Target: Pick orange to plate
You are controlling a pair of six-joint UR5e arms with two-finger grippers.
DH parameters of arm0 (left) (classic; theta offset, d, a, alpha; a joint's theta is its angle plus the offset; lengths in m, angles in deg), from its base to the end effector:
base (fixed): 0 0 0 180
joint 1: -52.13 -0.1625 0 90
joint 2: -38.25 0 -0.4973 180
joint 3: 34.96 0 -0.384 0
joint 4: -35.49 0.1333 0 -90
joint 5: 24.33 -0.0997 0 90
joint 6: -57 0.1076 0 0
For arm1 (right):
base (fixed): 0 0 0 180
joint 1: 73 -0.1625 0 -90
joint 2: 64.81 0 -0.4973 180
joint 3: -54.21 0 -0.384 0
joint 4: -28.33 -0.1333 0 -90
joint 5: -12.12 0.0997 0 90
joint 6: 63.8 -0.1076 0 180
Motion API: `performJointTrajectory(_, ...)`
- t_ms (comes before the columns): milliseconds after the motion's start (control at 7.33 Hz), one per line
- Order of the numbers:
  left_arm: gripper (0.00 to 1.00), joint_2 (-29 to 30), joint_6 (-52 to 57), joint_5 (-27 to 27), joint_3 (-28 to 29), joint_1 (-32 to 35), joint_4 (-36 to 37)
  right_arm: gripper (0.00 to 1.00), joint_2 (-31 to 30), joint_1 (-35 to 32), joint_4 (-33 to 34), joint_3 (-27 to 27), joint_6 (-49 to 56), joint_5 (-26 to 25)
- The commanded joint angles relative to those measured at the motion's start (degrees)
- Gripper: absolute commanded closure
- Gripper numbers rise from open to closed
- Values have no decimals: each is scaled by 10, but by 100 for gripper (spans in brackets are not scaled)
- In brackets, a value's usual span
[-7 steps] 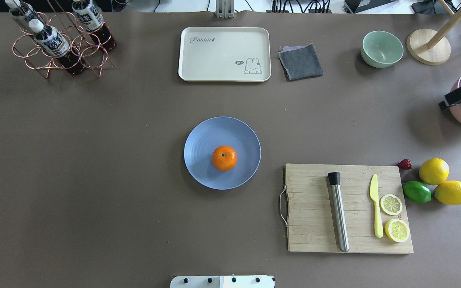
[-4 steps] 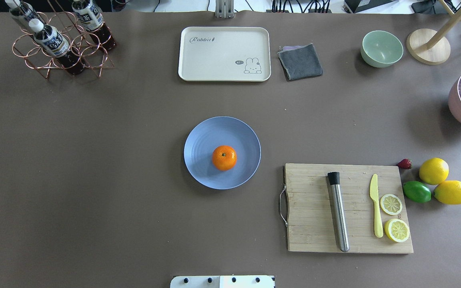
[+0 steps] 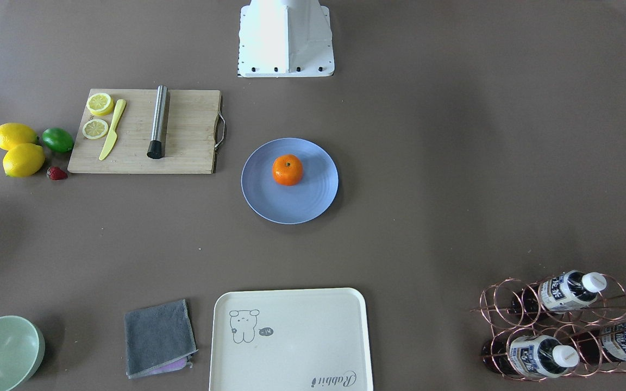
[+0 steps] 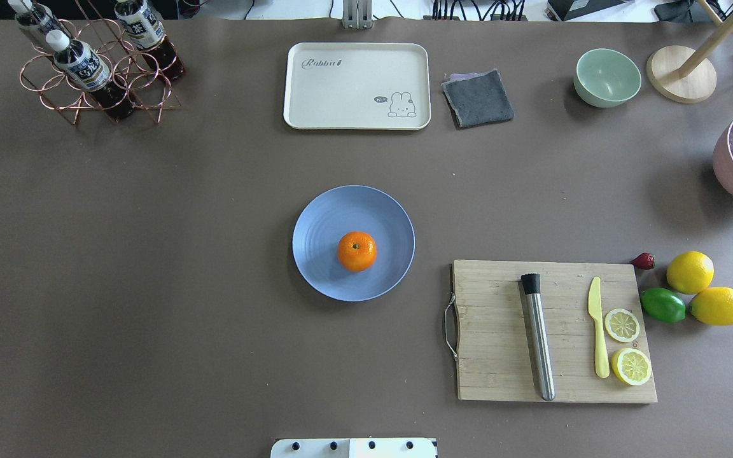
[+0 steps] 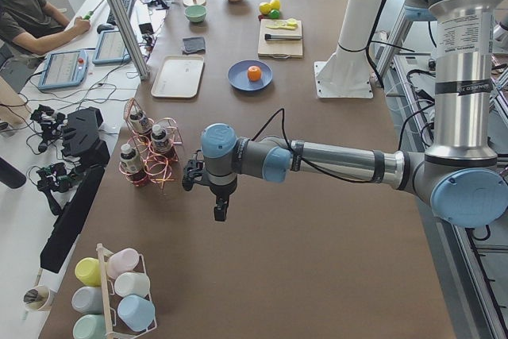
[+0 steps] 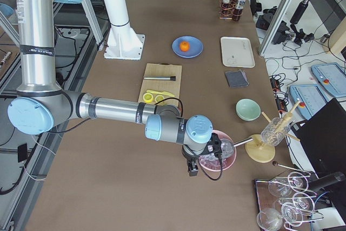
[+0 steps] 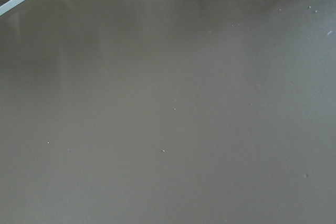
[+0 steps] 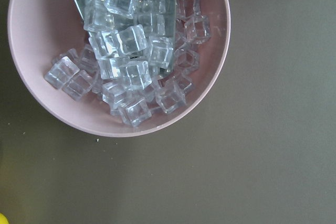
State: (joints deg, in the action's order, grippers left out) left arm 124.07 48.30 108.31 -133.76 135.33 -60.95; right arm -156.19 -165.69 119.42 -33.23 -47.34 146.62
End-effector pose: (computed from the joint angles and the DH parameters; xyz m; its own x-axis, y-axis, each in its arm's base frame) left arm -0.0056 -0.4635 0.6861 0.7244 0.0662 -0.6862 -0.0067 0.9960 0.0891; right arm 0.0796 -0.4605 0.7712 0.6937 -0.1910 0.6944 0.1562 0.9812 0.1138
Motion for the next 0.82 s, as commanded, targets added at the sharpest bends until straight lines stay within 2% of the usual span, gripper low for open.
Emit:
performJointTrajectory(0,3,-3,-2,3,18,14,-7,0,4,0,-2,-1,1,-10)
performJointTrajectory(136,3,-3,-2,4,24,14,-7,0,4,0,-2,-3,1,-29)
performJointTrajectory(682,3,-8,-3,4,22,15,-7,0,8,12,-2,-5,0,-31)
